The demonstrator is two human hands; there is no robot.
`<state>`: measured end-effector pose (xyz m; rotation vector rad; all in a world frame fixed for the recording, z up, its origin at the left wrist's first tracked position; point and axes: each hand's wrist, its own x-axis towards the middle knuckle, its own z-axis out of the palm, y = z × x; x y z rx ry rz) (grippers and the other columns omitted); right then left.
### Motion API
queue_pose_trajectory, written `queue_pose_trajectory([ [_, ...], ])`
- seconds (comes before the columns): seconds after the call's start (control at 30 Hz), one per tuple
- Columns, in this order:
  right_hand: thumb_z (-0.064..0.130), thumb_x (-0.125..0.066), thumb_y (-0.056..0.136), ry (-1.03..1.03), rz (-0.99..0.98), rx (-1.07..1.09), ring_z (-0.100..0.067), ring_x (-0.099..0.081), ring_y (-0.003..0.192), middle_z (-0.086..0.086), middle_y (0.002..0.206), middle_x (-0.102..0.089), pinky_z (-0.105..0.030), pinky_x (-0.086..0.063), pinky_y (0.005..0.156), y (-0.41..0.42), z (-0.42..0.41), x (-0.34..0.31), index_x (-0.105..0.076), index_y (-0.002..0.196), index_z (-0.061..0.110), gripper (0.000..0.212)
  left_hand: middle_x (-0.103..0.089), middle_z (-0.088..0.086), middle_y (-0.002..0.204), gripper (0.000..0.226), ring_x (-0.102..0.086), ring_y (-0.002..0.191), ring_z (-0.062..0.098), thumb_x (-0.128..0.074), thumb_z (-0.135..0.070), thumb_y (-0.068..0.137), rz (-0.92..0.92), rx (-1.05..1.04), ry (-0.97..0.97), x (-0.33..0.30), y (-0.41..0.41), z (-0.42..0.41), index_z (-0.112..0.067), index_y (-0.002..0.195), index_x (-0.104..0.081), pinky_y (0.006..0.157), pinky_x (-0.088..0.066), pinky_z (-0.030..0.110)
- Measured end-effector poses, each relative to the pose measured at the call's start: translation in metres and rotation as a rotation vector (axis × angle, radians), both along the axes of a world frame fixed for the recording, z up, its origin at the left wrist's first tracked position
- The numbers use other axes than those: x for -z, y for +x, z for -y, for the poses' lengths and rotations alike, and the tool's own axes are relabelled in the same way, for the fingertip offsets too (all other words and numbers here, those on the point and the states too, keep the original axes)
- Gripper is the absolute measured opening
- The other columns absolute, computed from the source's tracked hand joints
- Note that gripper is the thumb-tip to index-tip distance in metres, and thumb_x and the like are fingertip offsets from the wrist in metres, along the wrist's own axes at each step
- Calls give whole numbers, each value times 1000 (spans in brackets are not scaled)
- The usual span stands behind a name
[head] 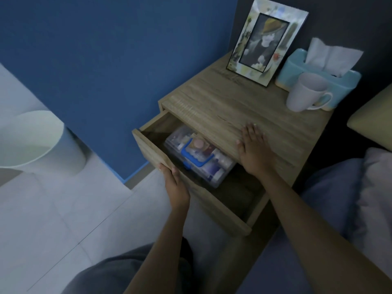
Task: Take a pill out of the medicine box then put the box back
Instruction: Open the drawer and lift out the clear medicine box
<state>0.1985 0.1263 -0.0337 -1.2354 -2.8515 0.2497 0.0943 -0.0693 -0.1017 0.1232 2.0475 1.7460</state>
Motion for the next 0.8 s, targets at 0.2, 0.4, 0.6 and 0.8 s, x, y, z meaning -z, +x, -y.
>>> queue_pose_trajectory([
  [0.2, 36, -17, 102, -19, -27, -1, -22, -5, 151, -10, 162, -13, -41, -6, 123, 0, 2, -2, -10, 153, 9, 58, -22, 0, 158, 64, -27, 142, 22, -24, -50, 98, -2, -19, 20, 4, 1, 18, -27, 152, 1, 104, -23, 27],
  [0.4, 34, -19, 102, -9, -20, -2, -23, -7, 151, -10, 162, -13, -42, -6, 123, 0, 2, -1, -11, 152, 8, 57, -22, 0, 158, 64, -27, 142, 23, -24, -51, 98, 1, -20, 24, 4, 1, 23, -27, 152, 0, 103, -23, 27],
  [0.6, 35, -19, 102, -1, -20, 8, -22, -7, 150, -9, 162, -13, -40, -5, 121, -1, -1, 2, -11, 152, 8, 57, -23, 0, 158, 62, -27, 142, 23, -24, -47, 99, -3, -33, 23, 4, 2, 23, -25, 152, -2, 102, -23, 26],
  [0.8, 35, -19, 102, -2, -21, 5, -22, -6, 151, -9, 162, -13, -41, -6, 122, -1, 0, 3, -11, 153, 9, 57, -24, 2, 157, 61, -28, 141, 24, -24, -45, 100, 9, -34, 24, 1, 2, 22, -24, 152, -2, 101, -24, 27],
])
